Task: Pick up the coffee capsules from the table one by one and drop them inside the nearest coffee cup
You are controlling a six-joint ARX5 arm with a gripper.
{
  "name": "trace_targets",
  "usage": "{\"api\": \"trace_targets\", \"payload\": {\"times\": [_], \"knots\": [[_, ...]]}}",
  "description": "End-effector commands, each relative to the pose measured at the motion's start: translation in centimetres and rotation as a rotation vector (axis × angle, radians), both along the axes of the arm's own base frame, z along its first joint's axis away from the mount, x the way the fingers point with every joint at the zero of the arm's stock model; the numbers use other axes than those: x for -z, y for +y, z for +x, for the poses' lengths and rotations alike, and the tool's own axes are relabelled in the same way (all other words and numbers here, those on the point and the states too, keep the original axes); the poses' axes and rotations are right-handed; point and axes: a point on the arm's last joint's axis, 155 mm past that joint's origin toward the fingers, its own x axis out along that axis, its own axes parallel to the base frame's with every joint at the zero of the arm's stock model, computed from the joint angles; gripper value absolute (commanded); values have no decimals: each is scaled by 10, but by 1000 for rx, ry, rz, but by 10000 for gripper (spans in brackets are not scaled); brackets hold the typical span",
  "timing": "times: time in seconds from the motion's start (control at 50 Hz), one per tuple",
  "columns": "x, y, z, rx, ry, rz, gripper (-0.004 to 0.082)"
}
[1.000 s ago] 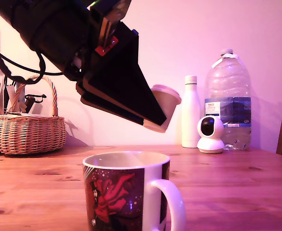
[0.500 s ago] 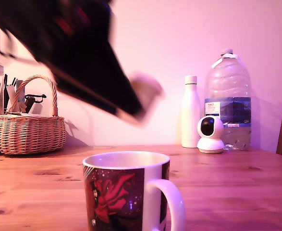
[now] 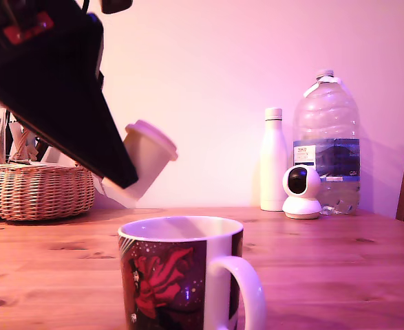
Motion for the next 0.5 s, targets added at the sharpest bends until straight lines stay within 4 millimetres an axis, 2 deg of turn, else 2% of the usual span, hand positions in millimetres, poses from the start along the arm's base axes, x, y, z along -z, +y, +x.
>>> {"api": "trace_targets", "payload": {"times": [0.0, 0.48], "knots": [[9, 3, -2, 4, 11, 28, 200], [7, -16, 8, 102, 6, 150, 200]]}}
